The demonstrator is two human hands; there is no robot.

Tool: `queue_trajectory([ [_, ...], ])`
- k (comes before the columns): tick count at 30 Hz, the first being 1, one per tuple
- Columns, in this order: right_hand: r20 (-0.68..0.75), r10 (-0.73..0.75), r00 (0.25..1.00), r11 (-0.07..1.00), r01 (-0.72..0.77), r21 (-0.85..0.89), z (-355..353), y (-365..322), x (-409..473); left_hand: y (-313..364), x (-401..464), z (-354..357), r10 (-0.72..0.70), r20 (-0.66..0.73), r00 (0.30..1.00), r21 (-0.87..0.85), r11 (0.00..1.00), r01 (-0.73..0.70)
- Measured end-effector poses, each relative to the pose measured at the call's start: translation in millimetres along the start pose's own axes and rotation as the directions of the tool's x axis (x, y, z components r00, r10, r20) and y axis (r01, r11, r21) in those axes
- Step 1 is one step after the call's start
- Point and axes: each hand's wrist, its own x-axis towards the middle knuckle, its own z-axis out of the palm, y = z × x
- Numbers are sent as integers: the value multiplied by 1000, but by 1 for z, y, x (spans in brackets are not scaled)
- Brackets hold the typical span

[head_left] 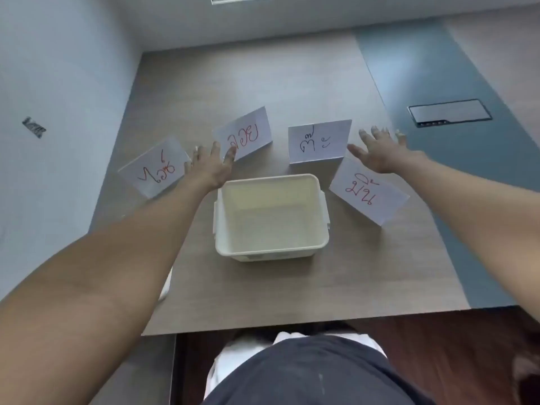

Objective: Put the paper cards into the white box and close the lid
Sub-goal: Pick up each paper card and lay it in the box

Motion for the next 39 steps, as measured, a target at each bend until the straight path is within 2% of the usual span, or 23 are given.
queue_trajectory([
  [8, 148, 36, 988, 999, -40, 23, 38, 18, -22, -31, -25, 46, -77, 43, 996, -229, 970, 85],
  [13, 154, 29, 988, 980, -58, 189, 59, 19, -24, -45, -50, 77, -25, 20, 999, -323, 946, 30],
  [16, 81, 19, 997, 970, -38, 241, 68, 20, -26, -48, -63, 92, -4, -35, 999, -431, 902, -12],
  [21, 32, 1, 999, 971, -9, 238, 68, 20, -27, -45, -75, 104, -89, -76, 993, -582, 813, 29],
  [24, -9, -14, 1000, 975, 16, 220, 66, 16, -31, -40, -76, 104, -129, -91, 987, -630, 776, 43],
  [29, -137, -38, 990, 978, 65, 196, 41, 2, -38, -31, -78, 94, -111, -59, 992, -681, 731, 41],
  [34, -360, -91, 929, 976, 156, 155, -1, -20, -45, -29, -81, 90, -104, -58, 993, -758, 651, 24],
  [39, -539, -170, 825, 939, 302, 166, -36, -51, -50, -28, -77, 90, -100, -56, 993, -775, 632, 20],
])
